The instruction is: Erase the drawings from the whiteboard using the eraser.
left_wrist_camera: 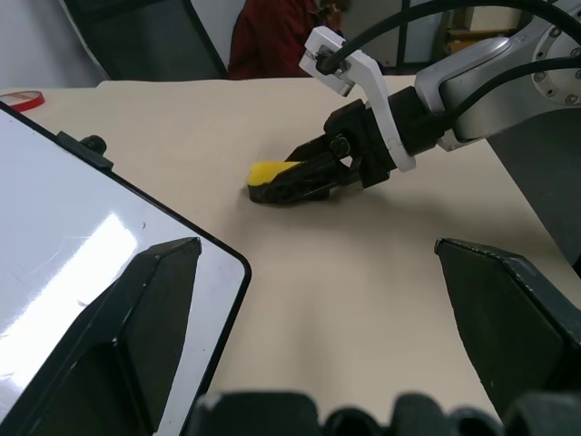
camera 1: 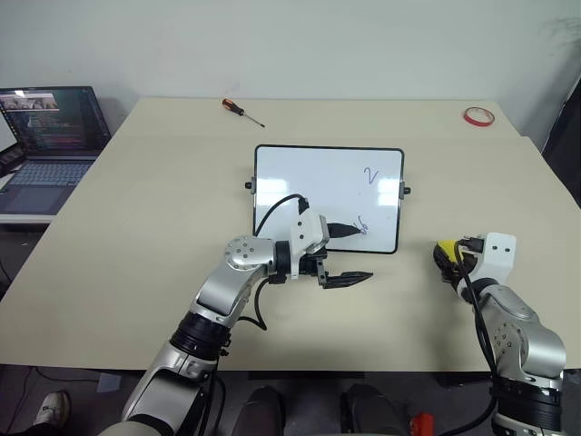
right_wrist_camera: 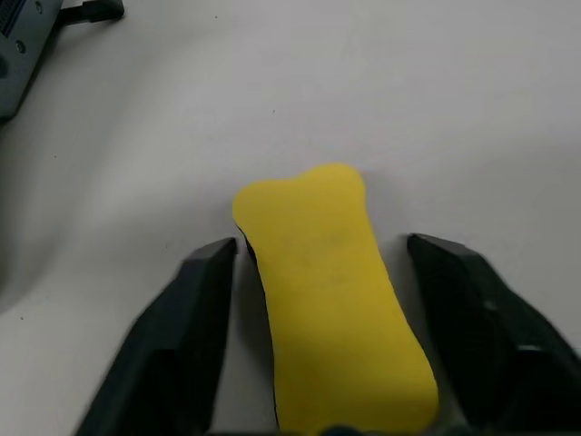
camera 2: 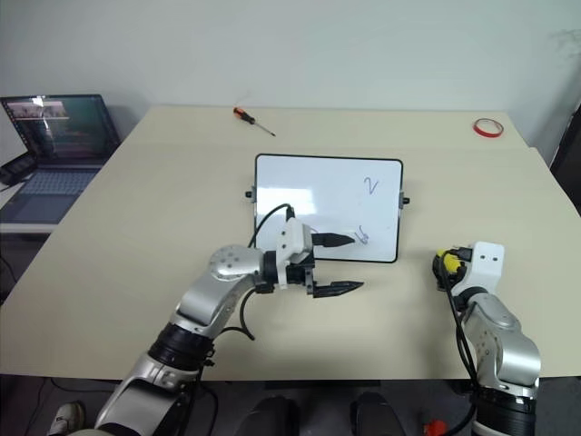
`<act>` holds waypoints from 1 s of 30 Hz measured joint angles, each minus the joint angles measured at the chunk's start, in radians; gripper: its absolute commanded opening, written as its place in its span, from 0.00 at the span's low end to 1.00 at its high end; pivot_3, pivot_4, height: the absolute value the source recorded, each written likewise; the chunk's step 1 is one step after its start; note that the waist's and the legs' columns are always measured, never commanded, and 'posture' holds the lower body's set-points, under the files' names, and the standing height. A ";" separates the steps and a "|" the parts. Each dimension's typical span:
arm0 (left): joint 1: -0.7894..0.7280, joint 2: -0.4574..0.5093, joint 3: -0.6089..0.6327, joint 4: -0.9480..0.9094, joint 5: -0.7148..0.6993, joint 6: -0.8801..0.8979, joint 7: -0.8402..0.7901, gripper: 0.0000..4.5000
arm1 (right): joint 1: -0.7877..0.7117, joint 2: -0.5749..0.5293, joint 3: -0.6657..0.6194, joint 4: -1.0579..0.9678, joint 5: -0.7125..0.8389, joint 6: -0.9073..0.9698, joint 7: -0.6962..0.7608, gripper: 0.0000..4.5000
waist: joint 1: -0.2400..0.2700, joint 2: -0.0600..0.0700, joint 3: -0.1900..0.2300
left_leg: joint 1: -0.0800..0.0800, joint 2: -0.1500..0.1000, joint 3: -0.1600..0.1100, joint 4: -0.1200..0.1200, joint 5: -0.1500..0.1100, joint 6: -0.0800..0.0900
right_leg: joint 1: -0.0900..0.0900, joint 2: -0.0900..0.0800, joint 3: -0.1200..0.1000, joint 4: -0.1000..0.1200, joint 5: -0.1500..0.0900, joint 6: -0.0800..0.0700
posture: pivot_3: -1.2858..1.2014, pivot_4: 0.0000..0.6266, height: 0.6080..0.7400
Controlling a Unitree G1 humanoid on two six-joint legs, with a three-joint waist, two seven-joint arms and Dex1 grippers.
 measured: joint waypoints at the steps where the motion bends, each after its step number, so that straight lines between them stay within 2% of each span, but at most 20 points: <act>1: 0.000 0.000 0.000 0.000 0.000 0.000 0.000 1.00 | 0.000 0.000 -0.001 0.001 0.000 0.000 0.000 0.39 | 0.000 0.000 0.000 | 0.000 0.000 0.000 0.000 0.000 0.000 | 0.000 0.000 0.000 0.000 0.000 0.000 | 0.52 0.24 1.00; 2: 0.000 0.000 0.000 0.000 0.001 0.000 0.000 1.00 | -0.001 0.000 -0.001 0.002 0.000 -0.001 0.000 0.32 | 0.000 0.000 0.000 | 0.000 0.000 0.000 0.000 0.000 0.000 | 0.000 0.000 0.000 0.000 0.000 0.000 | 0.52 0.24 1.00; 3: 0.000 0.000 0.000 0.000 0.002 0.000 0.000 1.00 | -0.002 0.000 -0.002 0.003 0.000 -0.002 0.000 0.28 | 0.000 0.000 0.000 | 0.000 0.000 0.000 0.000 0.000 0.000 | 0.000 0.000 0.000 0.000 0.000 0.000 | 0.52 0.24 1.00; 15: -0.002 -0.007 0.002 0.001 0.015 0.000 0.038 1.00 | -0.007 -0.007 0.002 0.016 -0.015 -0.037 -0.009 0.28 | 0.000 0.000 0.000 | 0.000 0.000 0.000 0.000 0.000 0.000 | 0.000 0.000 0.000 0.000 0.000 0.000 | 0.52 0.24 1.00; 24: 0.102 -0.005 0.065 -0.033 0.099 -0.046 0.248 1.00 | 0.052 -0.014 0.153 -0.065 -0.103 -0.185 0.014 0.28 | -0.002 0.000 0.000 | 0.000 0.000 0.001 0.000 0.000 0.000 | -0.001 0.000 0.001 0.000 0.000 0.000 | 0.52 0.24 1.00; 30: 0.206 0.013 0.104 -0.076 0.121 -0.047 0.329 1.00 | 0.059 -0.022 0.233 -0.085 -0.159 -0.290 0.054 0.28 | 0.001 0.000 0.000 | 0.000 0.000 0.000 0.000 0.000 0.000 | -0.001 -0.001 0.000 0.000 0.000 0.000 | 0.52 0.24 1.00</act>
